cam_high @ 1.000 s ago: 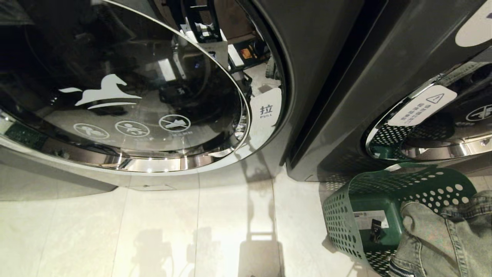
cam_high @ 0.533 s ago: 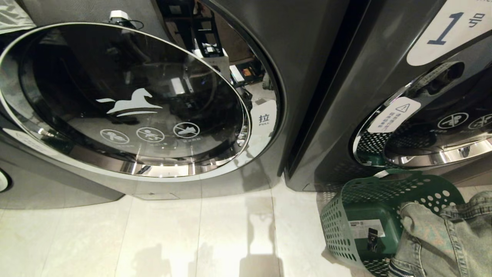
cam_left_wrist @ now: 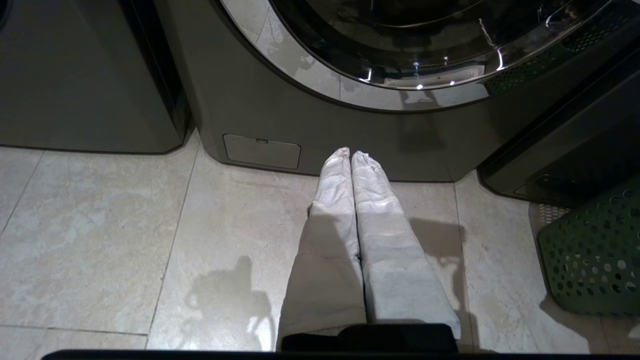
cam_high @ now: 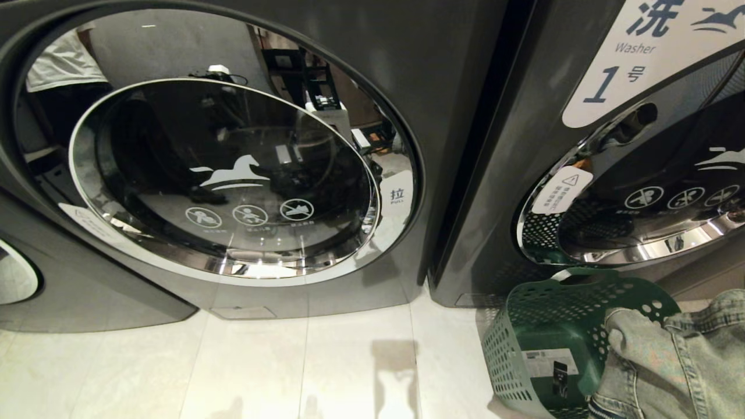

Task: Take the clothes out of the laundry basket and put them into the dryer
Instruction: Put the clothes in the dryer

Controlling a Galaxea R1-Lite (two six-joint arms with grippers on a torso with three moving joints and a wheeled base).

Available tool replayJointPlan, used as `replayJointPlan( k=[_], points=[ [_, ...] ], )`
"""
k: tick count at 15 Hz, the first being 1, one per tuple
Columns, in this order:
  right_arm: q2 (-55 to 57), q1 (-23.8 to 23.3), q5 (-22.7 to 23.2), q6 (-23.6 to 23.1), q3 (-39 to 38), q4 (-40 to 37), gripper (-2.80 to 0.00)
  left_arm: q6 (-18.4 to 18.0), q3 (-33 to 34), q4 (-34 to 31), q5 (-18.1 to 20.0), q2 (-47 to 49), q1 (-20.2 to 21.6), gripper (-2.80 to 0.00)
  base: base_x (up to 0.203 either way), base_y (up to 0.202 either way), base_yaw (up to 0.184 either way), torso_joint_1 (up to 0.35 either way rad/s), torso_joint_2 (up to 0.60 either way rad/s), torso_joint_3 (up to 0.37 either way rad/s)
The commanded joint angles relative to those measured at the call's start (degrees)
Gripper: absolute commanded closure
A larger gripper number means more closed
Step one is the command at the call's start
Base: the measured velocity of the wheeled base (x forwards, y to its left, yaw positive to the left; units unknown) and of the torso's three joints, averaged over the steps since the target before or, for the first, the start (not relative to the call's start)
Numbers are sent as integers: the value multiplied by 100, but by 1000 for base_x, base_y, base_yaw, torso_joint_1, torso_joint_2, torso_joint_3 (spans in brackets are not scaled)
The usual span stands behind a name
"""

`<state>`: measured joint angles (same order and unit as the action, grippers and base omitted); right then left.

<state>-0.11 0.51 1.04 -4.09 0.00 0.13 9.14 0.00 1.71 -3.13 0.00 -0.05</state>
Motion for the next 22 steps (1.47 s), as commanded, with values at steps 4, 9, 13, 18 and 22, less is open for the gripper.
replayJointPlan(
  k=[4,9,13,18,22],
  points=[
    [11,2,2,-4,-35,4,0,2,176,5,-3,9,-3,0,0,0,0,4,-1,202],
    [11,2,2,-4,-35,4,0,0,176,5,-3,9,-1,0,0,0,0,2,-4,203],
    [11,2,2,-4,-35,4,0,-9,176,5,-3,9,-3,0,0,0,0,7,2,200],
    [11,2,2,-4,-35,4,0,0,176,5,-3,9,-4,0,0,0,0,2,4,199],
    [11,2,2,-4,-35,4,0,9,176,14,-3,9,-4,0,0,0,0,5,-1,167]
  ],
)
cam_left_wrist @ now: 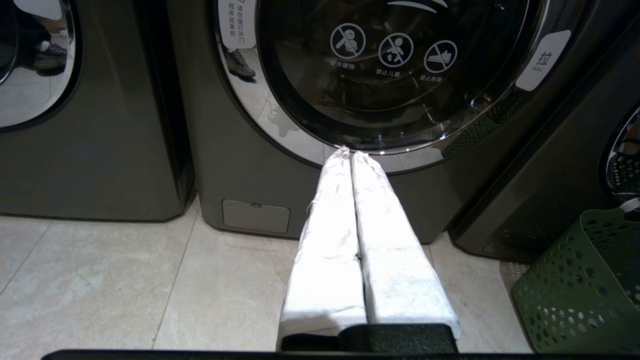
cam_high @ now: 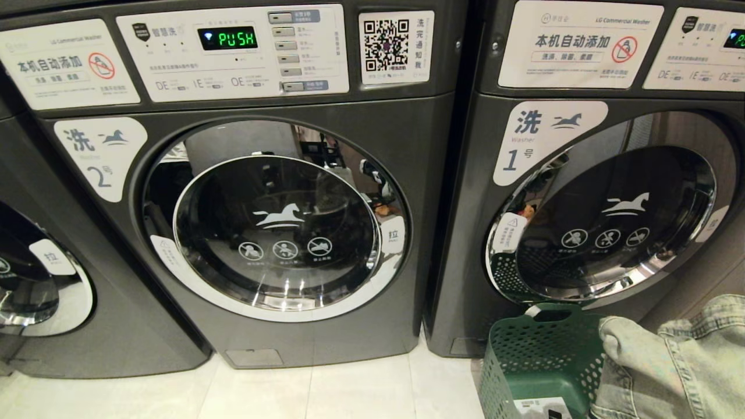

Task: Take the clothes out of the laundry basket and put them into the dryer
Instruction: Put the clothes in the dryer

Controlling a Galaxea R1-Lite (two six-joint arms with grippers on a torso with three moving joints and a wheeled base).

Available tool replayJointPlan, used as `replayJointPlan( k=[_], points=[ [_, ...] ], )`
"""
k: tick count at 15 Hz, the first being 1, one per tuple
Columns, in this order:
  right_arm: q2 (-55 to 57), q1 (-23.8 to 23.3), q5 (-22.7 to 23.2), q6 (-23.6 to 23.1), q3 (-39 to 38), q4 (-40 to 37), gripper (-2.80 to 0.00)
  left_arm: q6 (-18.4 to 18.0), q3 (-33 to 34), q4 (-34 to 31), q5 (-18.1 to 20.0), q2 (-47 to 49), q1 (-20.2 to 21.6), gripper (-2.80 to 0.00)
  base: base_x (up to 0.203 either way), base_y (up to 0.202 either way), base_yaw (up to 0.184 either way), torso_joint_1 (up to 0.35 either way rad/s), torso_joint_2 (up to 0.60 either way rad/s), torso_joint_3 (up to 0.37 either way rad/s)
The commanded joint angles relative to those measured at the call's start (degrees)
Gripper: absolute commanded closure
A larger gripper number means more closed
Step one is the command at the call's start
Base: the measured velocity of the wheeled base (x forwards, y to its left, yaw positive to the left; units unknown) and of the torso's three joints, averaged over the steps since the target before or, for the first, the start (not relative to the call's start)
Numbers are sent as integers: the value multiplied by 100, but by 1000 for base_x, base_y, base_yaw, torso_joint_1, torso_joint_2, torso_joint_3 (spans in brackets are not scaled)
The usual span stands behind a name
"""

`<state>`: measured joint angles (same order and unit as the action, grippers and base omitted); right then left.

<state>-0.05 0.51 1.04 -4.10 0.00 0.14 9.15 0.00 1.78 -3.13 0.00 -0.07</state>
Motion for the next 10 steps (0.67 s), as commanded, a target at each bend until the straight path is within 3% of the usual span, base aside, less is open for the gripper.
replayJointPlan(
  k=[1,10],
  points=[
    [5,2,2,-3,-35,3,0,9,176,6,-4,9,-1,0,0,0,0,-2,6,70],
    [5,2,37,-76,-44,3,0,26,176,7,-12,3,-1,0,0,0,0,0,0,4]
  ],
)
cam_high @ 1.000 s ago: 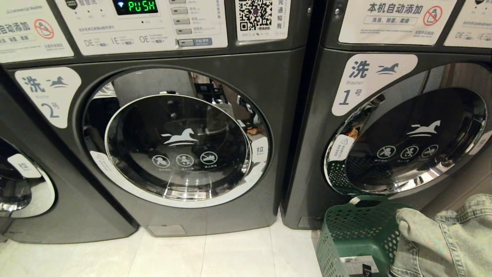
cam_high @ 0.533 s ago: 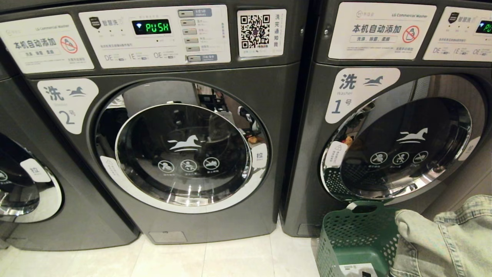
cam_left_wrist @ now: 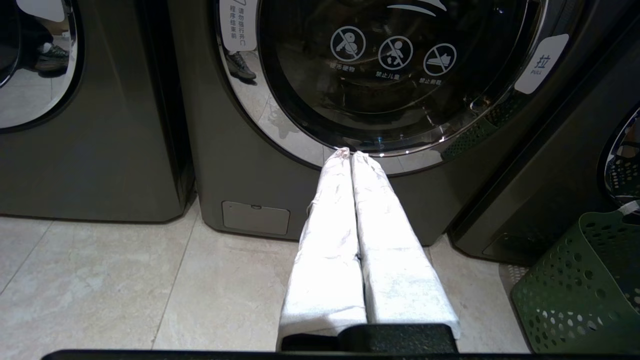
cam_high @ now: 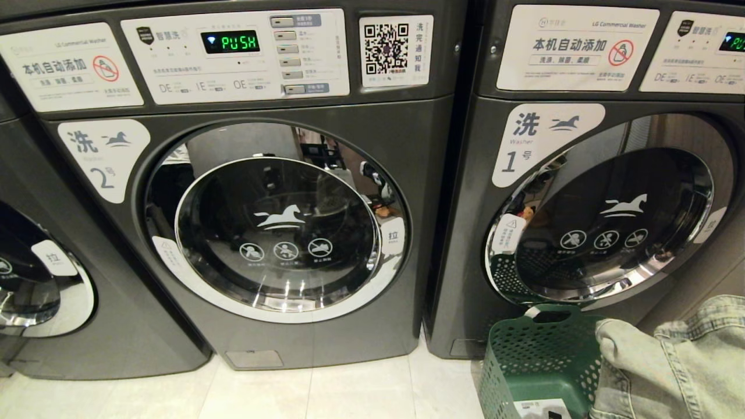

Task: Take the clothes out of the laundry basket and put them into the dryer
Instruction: Put the clothes in the dryer

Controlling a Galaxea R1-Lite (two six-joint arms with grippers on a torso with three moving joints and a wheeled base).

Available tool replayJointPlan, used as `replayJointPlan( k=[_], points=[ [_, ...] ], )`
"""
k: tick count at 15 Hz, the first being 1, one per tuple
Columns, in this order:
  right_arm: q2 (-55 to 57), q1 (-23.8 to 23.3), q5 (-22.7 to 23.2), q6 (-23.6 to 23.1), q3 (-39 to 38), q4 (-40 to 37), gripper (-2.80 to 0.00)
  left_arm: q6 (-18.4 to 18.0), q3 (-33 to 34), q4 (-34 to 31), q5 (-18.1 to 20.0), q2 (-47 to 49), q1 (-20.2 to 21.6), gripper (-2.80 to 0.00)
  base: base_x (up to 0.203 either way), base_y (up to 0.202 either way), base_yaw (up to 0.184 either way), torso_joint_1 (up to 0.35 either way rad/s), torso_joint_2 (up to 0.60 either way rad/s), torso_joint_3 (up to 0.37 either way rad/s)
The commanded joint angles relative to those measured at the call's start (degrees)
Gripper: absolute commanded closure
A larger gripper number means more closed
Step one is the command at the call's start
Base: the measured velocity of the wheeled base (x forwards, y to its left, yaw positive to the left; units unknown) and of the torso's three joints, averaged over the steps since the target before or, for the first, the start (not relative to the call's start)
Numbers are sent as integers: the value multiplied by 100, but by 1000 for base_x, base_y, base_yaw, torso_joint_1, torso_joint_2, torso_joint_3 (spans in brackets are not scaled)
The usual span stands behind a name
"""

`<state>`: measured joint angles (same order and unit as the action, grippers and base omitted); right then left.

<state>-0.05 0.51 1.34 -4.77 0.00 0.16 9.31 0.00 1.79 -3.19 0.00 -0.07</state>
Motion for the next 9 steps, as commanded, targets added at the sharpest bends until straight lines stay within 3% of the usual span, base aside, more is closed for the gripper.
replayJointPlan(
  k=[1,6,9],
  points=[
    [5,2,-11,-7,-44,2,0,9,176,5,-6,9,-1,0,0,0,0,0,0,0],
    [5,2,-11,-15,-44,2,0,0,176,5,-6,5,-1,0,0,0,0,0,0,0],
    [5,2,-11,-16,-44,11,0,9,176,5,-6,2,5,0,0,0,0,17,-206,-197]
  ],
)
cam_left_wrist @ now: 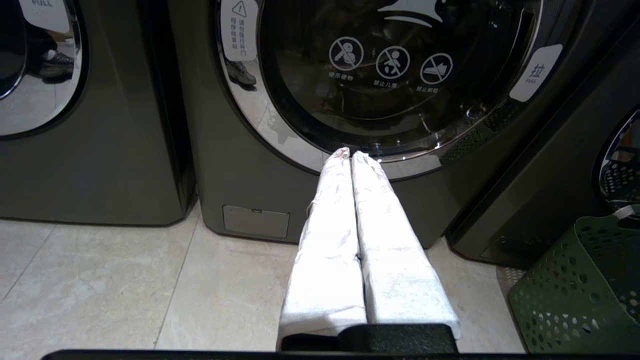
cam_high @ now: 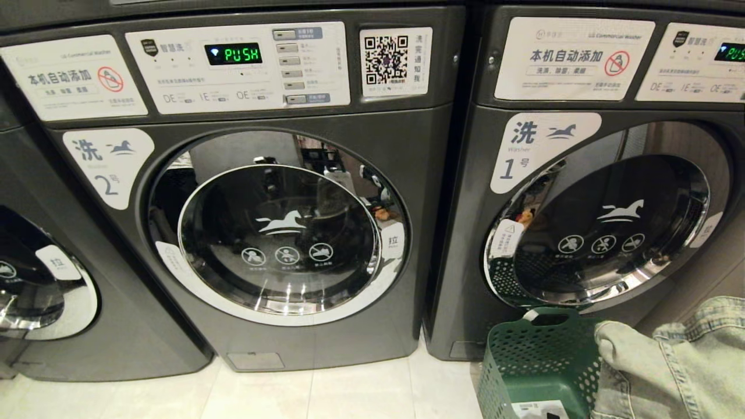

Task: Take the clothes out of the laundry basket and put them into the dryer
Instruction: Put the clothes in the dryer

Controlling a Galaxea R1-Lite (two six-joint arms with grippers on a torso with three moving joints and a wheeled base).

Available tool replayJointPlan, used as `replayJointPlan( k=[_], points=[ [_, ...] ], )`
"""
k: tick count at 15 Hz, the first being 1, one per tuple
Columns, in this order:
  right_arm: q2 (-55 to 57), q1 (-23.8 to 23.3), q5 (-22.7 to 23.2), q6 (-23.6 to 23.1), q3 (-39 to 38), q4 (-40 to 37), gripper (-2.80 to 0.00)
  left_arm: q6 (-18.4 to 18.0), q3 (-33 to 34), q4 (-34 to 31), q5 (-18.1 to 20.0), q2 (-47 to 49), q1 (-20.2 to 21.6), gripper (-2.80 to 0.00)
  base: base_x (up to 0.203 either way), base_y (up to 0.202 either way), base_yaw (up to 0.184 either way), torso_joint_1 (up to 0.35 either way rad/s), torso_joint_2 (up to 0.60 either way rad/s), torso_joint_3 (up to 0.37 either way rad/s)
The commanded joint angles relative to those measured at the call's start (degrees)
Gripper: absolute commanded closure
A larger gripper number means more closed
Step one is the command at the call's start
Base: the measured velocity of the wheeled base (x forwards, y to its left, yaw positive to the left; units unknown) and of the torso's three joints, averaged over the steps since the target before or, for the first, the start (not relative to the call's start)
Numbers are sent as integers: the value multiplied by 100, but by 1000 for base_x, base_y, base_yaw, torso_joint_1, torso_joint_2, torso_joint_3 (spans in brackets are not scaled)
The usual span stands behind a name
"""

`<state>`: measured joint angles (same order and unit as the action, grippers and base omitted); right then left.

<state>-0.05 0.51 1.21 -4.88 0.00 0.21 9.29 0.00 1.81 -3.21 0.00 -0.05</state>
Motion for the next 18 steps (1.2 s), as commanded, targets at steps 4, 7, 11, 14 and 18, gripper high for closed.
replayJointPlan(
  k=[4,7,11,14,18],
  points=[
    [10,2,2,4,-44,6,0,12,176,4,-4,9,-4,0,0,0,0,51,-408,-351],
    [5,2,2,-5,-44,-3,0,20,176,9,-4,9,5,0,0,0,0,113,-446,-345],
    [13,2,-6,-49,-44,-3,0,12,176,22,4,9,-4,0,0,0,0,142,-468,-336],
    [5,2,-6,-66,-44,-3,0,-24,176,4,13,9,-4,0,0,0,0,166,-485,-321],
    [5,2,-6,-75,-44,-3,0,-15,176,4,4,9,-4,0,0,0,0,181,-510,-313]
  ],
)
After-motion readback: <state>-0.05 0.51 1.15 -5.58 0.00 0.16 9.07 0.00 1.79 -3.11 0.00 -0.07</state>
